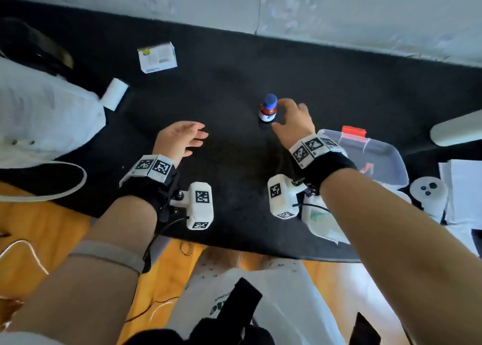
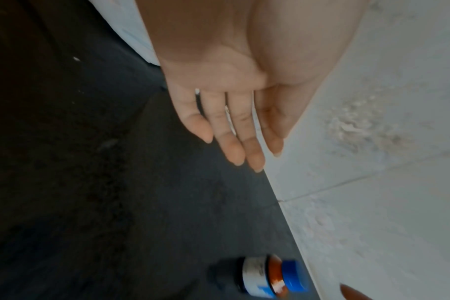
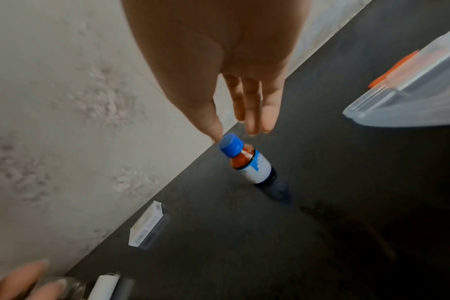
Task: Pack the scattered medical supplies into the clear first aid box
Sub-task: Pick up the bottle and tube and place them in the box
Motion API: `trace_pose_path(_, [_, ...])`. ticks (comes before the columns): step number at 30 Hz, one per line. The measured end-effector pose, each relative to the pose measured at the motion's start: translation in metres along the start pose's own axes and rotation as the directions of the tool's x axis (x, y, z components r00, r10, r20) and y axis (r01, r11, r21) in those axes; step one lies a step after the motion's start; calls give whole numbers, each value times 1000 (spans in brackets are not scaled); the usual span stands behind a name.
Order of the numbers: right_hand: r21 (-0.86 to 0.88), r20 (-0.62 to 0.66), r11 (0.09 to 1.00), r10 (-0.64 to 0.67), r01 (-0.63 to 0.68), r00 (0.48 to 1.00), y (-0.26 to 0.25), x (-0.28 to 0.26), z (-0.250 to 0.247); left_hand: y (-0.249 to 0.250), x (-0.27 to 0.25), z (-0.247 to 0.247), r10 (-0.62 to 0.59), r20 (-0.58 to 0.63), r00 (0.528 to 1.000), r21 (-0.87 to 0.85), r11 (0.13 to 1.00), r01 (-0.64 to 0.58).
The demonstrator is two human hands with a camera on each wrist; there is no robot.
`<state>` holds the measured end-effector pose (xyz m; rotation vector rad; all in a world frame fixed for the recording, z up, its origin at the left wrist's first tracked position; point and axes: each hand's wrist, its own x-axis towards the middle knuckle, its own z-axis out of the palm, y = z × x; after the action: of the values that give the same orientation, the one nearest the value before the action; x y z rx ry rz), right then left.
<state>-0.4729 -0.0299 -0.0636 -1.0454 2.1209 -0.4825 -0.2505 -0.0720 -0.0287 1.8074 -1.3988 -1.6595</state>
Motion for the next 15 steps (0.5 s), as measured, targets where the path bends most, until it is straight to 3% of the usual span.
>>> trace_pose_path(3, [-29,-30,998,49,-50,998,-17,26,18,-10,24,-26,-33,-85,996,-15,999,32])
trace_pose_path(6, [-93,41,983,162,-158,986,-26,48,35,-18,53,-53,-69,-172,983,-50,997,62])
trace_pose_path(9, [-179,21,959,227,-219,974,-34,60,48,-21,83,-77,-171,-154,973,-133,980,151])
trace_pose_path(11, [-269,-8,947,181,-176,983,-45,67,55,-21,104,-89,-217,-144,966,-156,968,194])
trace_pose_path(15, [-275,45,961,51,-37,998,-78,86,74,-20,153,-110,-185,-313,931,-74,983,171])
